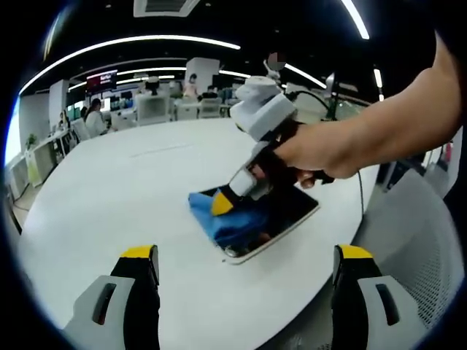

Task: Wipe the mirror surface with the cleaning cloth until all visible marks leave the cleaned area.

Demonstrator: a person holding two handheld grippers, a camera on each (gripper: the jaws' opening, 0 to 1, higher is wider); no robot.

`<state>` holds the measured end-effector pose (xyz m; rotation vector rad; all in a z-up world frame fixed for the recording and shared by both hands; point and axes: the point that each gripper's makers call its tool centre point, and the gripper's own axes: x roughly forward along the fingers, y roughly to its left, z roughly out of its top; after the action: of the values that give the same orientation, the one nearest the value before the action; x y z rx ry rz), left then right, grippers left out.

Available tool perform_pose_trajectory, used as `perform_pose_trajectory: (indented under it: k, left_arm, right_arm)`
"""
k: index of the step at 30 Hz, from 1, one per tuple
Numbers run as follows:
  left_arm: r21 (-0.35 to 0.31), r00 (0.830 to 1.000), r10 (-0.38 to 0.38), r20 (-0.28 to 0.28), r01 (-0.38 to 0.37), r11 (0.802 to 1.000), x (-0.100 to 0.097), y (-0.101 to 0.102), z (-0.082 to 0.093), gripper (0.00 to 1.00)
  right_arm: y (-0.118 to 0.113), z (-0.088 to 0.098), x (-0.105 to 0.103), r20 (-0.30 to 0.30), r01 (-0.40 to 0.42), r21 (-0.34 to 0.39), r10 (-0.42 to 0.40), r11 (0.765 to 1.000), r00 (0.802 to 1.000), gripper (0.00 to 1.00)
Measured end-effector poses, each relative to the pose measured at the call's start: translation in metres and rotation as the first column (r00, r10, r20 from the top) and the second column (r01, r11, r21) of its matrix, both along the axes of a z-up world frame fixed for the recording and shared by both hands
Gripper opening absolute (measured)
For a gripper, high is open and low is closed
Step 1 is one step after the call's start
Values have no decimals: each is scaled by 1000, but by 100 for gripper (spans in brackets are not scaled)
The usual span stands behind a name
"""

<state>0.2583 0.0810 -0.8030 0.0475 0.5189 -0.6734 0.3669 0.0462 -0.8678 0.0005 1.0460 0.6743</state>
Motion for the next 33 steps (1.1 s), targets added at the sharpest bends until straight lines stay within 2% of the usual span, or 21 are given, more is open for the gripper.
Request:
perform_pose_trajectory:
  k: [10,33]
  left_arm:
    - [-4,1000,13,-3,-13,1000,1,2,-1,99]
    - [5,999,36,6,-36,999,3,5,1,99]
  right_arm:
    - [-10,0,0,-6,4,3,-4,1000,1000,0]
    - [-53,0,2,-15,43,4,-43,999,999,0]
